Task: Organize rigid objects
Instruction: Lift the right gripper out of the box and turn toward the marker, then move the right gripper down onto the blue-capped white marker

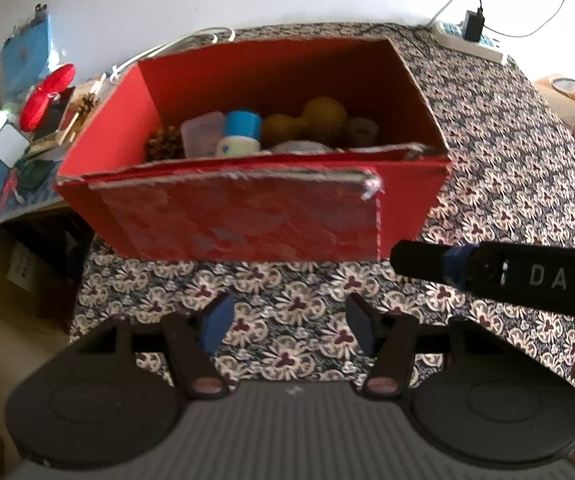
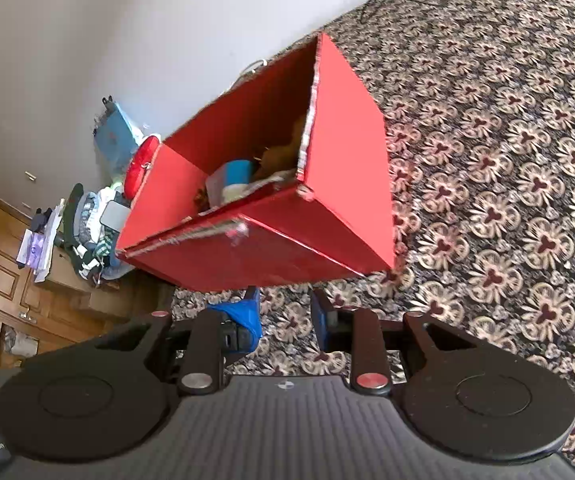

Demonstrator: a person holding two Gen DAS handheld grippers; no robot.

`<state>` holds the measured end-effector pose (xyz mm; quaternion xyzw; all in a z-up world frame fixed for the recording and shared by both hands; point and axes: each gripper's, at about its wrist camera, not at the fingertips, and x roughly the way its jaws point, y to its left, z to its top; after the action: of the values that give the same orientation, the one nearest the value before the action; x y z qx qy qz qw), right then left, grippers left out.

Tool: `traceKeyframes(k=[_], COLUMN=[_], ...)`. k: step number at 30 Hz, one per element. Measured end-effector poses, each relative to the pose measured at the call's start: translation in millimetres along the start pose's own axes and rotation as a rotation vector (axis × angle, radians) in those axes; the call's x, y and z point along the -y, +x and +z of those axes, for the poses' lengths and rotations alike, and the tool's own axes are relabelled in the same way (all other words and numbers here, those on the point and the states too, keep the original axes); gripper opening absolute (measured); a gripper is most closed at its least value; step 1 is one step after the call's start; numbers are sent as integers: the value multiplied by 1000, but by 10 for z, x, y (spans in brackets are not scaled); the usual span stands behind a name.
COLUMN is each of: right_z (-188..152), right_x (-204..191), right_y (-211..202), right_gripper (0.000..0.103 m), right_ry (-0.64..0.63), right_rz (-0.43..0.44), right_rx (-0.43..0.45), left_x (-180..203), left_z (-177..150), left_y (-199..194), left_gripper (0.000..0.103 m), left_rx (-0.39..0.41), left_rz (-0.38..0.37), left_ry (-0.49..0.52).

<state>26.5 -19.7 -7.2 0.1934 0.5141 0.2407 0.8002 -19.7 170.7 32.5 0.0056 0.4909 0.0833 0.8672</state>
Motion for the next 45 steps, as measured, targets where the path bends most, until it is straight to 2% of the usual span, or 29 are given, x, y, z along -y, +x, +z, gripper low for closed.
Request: traceKeyframes(k=[6, 23, 28, 37, 45], right_z=[-32, -104, -154, -269, -400], right_x=[189, 750, 903, 1332, 1702], right_y=[-116, -535, -648, -1033, -1364], right_gripper=[11, 11, 10, 10, 9], right_ry=[22, 136, 165, 241, 307], right_rz=[-24, -92, -108, -183, -255], right_rx=[-2, 74, 102, 219, 307], left_x=[233, 915, 1117, 1497, 1803], left_z=[-29, -90, -130, -155, -188], left_y=[43, 222, 268, 289, 356], left_gripper=[60, 60, 60, 63, 64], left_rx=[-13, -61, -77, -43, -53], left_rz=[-9, -110, -156, -282, -387], left_ry=[41, 198, 248, 357, 433])
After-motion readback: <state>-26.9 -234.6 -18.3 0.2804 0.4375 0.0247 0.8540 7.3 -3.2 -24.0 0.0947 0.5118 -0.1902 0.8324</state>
